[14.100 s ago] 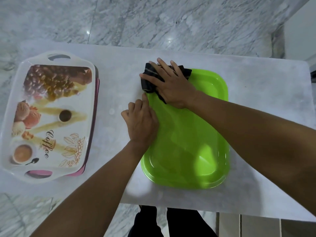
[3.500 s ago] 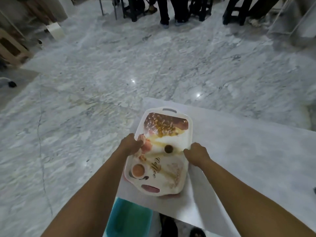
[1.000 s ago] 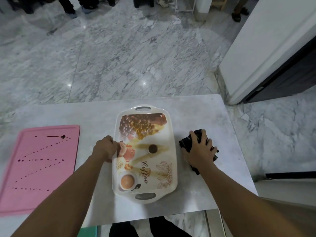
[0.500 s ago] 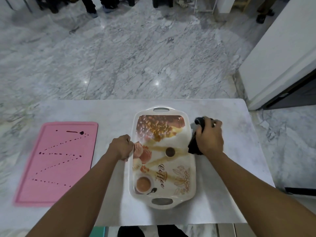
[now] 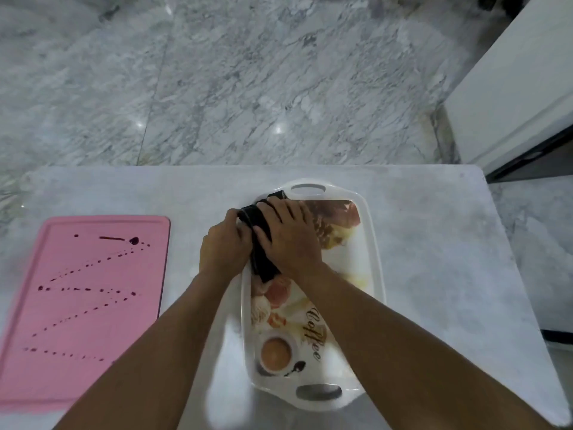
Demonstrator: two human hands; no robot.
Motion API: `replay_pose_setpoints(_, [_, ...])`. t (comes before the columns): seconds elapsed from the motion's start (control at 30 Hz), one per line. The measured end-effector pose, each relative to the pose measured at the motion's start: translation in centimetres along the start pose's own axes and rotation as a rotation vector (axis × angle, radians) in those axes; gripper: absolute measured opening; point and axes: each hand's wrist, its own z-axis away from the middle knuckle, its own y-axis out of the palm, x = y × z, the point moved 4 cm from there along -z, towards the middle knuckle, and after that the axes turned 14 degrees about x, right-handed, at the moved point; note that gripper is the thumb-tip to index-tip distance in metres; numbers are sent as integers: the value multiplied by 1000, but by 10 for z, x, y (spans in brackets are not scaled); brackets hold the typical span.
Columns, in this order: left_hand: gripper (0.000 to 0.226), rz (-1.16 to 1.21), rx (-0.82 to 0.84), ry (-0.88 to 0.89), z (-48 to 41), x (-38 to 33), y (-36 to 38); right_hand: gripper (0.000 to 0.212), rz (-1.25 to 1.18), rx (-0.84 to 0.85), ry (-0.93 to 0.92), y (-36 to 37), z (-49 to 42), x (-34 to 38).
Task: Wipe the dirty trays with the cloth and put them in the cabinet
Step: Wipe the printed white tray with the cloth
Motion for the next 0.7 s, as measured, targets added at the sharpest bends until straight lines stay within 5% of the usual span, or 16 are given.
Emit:
replay_pose_setpoints(0.33, [14,-77,-203,-68,15,-2,17,60,123,132,31,22,5,-5])
replay_pose_setpoints(0.7, [21,-144,-202,-53,22,-10,17,58,152,184,105,9,26,-47])
